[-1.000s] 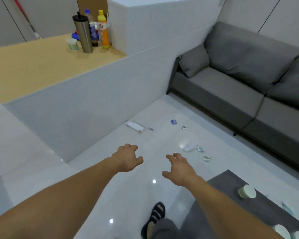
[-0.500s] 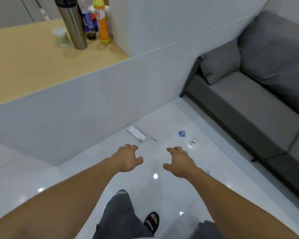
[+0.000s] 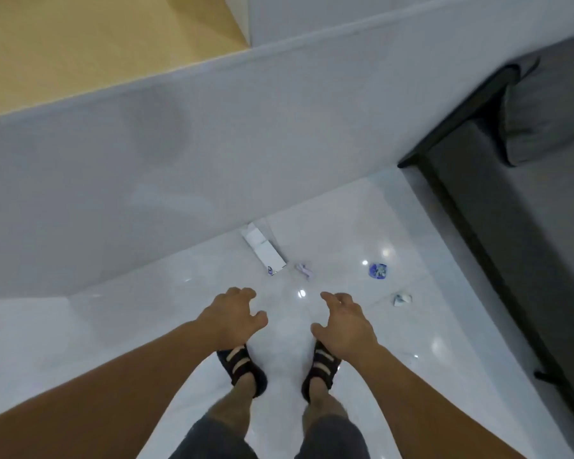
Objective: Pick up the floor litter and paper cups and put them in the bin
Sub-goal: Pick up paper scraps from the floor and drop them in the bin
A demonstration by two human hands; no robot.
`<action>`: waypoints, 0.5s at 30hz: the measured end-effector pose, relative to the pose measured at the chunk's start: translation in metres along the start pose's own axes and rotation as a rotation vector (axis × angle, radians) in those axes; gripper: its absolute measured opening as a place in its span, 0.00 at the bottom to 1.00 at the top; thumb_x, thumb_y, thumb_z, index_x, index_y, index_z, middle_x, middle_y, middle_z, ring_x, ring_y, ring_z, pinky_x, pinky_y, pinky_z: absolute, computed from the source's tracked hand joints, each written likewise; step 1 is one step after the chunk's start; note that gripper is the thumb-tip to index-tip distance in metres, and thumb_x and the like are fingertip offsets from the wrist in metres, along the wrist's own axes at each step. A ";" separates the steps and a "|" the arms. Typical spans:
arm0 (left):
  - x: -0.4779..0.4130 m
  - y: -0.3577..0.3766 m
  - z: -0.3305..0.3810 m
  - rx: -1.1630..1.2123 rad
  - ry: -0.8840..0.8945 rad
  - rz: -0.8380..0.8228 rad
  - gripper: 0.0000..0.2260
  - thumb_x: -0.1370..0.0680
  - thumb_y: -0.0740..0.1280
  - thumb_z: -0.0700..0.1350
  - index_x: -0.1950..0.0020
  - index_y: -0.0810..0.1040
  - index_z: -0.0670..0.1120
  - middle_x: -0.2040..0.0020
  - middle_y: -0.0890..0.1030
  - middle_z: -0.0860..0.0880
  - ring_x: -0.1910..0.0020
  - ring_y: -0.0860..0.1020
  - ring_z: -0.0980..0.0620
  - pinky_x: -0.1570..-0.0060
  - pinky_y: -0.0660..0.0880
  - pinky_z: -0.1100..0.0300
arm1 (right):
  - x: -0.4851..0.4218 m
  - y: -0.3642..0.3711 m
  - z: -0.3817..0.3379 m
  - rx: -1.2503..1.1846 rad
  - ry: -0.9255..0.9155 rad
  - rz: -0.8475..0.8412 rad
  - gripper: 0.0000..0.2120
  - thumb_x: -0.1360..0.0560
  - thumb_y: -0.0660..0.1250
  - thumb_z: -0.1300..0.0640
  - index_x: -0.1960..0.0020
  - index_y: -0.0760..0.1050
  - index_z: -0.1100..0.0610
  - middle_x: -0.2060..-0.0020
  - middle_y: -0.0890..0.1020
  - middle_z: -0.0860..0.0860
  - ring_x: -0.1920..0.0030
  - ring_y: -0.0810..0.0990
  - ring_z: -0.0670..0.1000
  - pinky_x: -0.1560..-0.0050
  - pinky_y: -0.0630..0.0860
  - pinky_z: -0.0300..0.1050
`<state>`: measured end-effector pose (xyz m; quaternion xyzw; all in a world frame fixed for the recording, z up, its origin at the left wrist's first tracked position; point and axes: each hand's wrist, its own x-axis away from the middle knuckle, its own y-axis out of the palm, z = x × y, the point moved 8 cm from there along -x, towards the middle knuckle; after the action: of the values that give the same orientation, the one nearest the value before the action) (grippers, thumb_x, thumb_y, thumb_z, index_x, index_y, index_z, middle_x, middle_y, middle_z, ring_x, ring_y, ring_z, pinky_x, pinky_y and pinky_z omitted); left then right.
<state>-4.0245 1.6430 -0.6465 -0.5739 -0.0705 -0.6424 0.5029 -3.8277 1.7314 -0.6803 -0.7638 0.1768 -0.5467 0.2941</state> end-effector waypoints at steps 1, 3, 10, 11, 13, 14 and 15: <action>-0.026 0.009 -0.001 0.041 -0.026 -0.016 0.28 0.21 0.60 0.57 0.24 0.60 0.48 0.28 0.65 0.46 0.32 0.67 0.46 0.33 0.66 0.52 | -0.028 0.006 0.006 0.008 -0.007 -0.009 0.33 0.23 0.62 0.47 0.22 0.54 0.49 0.26 0.58 0.51 0.30 0.61 0.54 0.37 0.69 0.49; -0.084 0.030 -0.003 0.130 -0.080 -0.026 0.28 0.22 0.60 0.58 0.24 0.61 0.49 0.28 0.65 0.47 0.32 0.68 0.47 0.34 0.66 0.55 | -0.091 0.023 0.018 0.041 -0.047 -0.033 0.33 0.23 0.61 0.47 0.22 0.54 0.49 0.25 0.58 0.52 0.30 0.62 0.55 0.37 0.69 0.49; -0.290 0.129 -0.025 0.237 -0.149 0.039 0.27 0.23 0.61 0.59 0.26 0.63 0.52 0.28 0.66 0.50 0.32 0.68 0.49 0.38 0.64 0.57 | -0.309 0.108 0.072 0.251 -0.208 -0.091 0.34 0.23 0.63 0.49 0.22 0.53 0.50 0.26 0.58 0.53 0.31 0.63 0.56 0.38 0.70 0.51; -0.317 0.142 -0.029 0.226 -0.146 0.048 0.27 0.23 0.60 0.59 0.26 0.63 0.52 0.28 0.66 0.49 0.32 0.68 0.49 0.38 0.65 0.57 | -0.334 0.124 0.082 0.265 -0.217 -0.092 0.34 0.23 0.63 0.49 0.22 0.53 0.50 0.26 0.59 0.53 0.31 0.63 0.56 0.39 0.70 0.51; -0.369 0.168 -0.036 0.222 -0.131 0.069 0.27 0.23 0.61 0.59 0.26 0.63 0.51 0.27 0.65 0.48 0.31 0.68 0.48 0.37 0.65 0.56 | -0.380 0.156 0.104 0.260 -0.218 -0.084 0.34 0.23 0.64 0.49 0.22 0.53 0.50 0.27 0.60 0.53 0.32 0.65 0.57 0.40 0.71 0.51; -0.393 0.180 -0.040 0.228 -0.123 0.077 0.28 0.23 0.61 0.59 0.26 0.63 0.50 0.27 0.65 0.47 0.31 0.67 0.47 0.36 0.64 0.56 | -0.401 0.172 0.114 0.252 -0.214 -0.079 0.34 0.23 0.63 0.48 0.22 0.52 0.50 0.27 0.60 0.53 0.33 0.65 0.57 0.41 0.72 0.51; -0.414 0.192 -0.045 0.242 -0.120 0.086 0.28 0.23 0.61 0.59 0.26 0.63 0.50 0.27 0.65 0.47 0.31 0.67 0.47 0.36 0.64 0.56 | -0.420 0.188 0.122 0.247 -0.212 -0.070 0.34 0.23 0.63 0.47 0.22 0.51 0.49 0.28 0.60 0.53 0.34 0.66 0.57 0.42 0.72 0.52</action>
<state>-3.9836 1.7541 -1.0896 -0.5489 -0.1528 -0.5716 0.5904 -3.8463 1.8675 -1.1356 -0.7809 0.0497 -0.4907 0.3834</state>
